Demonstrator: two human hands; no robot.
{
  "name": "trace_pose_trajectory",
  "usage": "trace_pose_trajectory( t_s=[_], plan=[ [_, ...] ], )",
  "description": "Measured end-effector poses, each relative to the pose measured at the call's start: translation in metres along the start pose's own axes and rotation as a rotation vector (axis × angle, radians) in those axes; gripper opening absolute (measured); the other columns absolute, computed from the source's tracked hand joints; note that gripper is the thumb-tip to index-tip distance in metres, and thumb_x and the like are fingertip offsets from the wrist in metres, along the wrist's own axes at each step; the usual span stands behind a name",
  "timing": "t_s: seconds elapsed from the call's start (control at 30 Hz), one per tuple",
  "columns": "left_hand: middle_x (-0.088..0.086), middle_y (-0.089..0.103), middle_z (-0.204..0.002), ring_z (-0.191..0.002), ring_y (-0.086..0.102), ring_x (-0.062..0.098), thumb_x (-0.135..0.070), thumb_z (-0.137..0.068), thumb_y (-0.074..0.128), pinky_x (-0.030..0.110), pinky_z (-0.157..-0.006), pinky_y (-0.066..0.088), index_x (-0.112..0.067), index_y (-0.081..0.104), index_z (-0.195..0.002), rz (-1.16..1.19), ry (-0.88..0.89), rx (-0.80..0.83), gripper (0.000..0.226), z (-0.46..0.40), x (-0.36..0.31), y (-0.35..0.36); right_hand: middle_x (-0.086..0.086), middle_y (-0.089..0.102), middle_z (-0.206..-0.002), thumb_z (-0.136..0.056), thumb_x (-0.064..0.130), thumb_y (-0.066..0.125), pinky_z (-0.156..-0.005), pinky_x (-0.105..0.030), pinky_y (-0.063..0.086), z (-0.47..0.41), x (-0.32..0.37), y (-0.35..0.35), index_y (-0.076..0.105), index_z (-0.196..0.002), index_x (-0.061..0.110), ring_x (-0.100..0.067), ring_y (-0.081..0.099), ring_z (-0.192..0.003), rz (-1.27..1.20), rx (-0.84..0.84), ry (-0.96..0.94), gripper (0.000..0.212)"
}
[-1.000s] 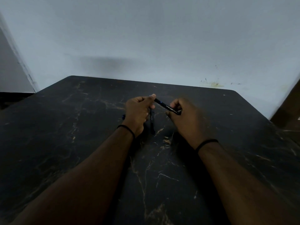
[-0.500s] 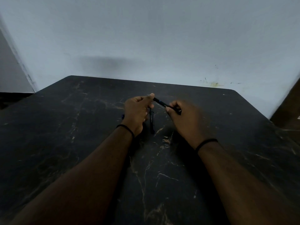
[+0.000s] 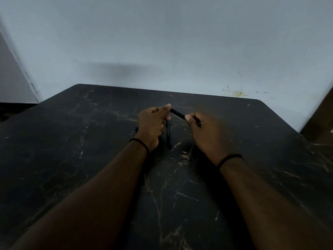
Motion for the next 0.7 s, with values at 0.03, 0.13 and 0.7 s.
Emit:
trace_pose_trajectory(
  t_s=[0.03, 0.13, 0.7],
  plan=[
    [0.001, 0.061, -0.064, -0.037, 0.033, 0.006, -0.025, -0.092, 0.067, 0.017, -0.031, 0.025, -0.010, 0.065, -0.080, -0.004, 0.000, 0.000, 0.019, 0.0001, 0.0002, 0.0002, 0.013, 0.060, -0.073, -0.096, 0.043, 0.057, -0.057, -0.025, 0.040, 0.0000, 0.0001, 0.0004, 0.062, -0.088, 0.033, -0.003, 0.057, -0.070, -0.004, 0.004, 0.006, 0.014],
    [0.001, 0.060, -0.063, -0.038, 0.032, 0.006, -0.024, -0.092, 0.067, 0.016, -0.031, 0.024, -0.009, 0.064, -0.079, -0.008, 0.006, 0.002, 0.020, 0.0012, 0.0000, 0.0011, 0.020, 0.056, -0.078, -0.085, 0.037, 0.073, -0.058, -0.018, 0.038, 0.0015, -0.0009, -0.0019, 0.055, -0.091, 0.037, 0.005, 0.055, -0.073, -0.036, -0.020, 0.032, 0.019],
    [0.002, 0.062, -0.067, -0.038, 0.034, 0.006, -0.025, -0.092, 0.067, 0.016, -0.032, 0.026, -0.010, 0.065, -0.081, -0.037, 0.012, 0.004, 0.019, 0.0026, -0.0017, 0.0016, 0.011, 0.057, -0.065, -0.093, 0.040, 0.059, -0.056, -0.027, 0.037, -0.0023, -0.0055, 0.0043, 0.055, -0.072, 0.032, -0.004, 0.054, -0.063, 0.050, 0.031, 0.007, 0.022]
  ],
)
Point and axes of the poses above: each hand's wrist, its own z-axis away from the middle knuckle, its own y-axis out of the palm, x = y × z, the point moved 4 cm from there along -z, towards the middle knuckle
